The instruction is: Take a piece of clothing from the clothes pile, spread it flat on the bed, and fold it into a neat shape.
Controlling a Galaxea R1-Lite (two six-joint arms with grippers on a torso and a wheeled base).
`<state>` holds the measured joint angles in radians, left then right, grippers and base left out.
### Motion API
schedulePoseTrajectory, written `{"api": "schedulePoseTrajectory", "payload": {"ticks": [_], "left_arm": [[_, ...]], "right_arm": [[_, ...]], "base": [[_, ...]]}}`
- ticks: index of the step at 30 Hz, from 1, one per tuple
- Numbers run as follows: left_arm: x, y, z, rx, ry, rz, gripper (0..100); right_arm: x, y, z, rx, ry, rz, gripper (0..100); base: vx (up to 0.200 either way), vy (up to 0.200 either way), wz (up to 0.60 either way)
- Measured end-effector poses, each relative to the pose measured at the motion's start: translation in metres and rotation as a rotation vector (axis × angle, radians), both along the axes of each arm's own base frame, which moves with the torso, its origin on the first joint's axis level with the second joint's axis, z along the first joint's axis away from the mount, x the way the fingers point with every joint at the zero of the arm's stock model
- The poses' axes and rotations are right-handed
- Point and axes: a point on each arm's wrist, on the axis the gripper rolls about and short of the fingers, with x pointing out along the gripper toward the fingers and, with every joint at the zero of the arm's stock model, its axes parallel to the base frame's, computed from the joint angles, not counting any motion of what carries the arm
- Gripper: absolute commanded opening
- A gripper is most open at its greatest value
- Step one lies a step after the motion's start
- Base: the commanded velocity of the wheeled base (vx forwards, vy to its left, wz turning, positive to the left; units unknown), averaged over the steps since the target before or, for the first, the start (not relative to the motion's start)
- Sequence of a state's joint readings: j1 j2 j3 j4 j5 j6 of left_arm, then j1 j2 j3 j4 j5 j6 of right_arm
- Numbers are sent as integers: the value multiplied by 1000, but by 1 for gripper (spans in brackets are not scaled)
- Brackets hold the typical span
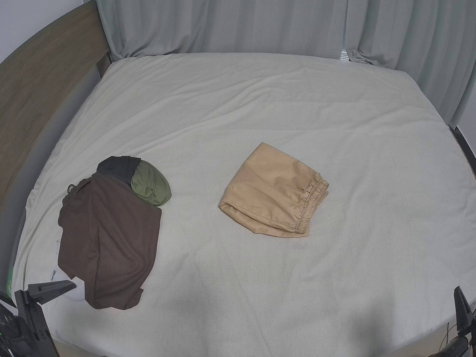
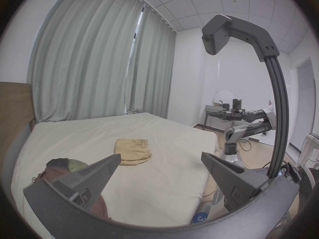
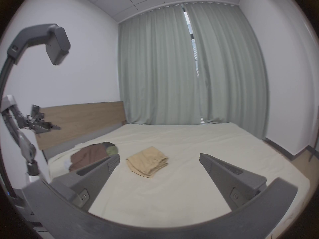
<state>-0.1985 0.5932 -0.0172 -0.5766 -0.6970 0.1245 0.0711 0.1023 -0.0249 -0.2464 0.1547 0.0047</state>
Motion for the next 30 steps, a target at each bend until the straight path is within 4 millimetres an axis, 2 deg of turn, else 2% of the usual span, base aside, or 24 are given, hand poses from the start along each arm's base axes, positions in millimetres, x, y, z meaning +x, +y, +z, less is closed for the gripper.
{"api": "schedulePoseTrajectory", "payload": {"ticks": [13, 18, 30], "left_arm": [[-49, 10, -38, -20, -11, 303, 100], [-53, 12, -45, -25, -25, 469, 100], [-55, 17, -47, -37, -47, 733, 100]], "right_arm": [[-5, -1, -24, -22, 124, -172, 100], [-5, -2, -29, -16, 159, -206, 100], [-5, -2, -30, -11, 167, -212, 100]], "base": [[0, 0, 0], [0, 0, 0], [0, 0, 0]]}}
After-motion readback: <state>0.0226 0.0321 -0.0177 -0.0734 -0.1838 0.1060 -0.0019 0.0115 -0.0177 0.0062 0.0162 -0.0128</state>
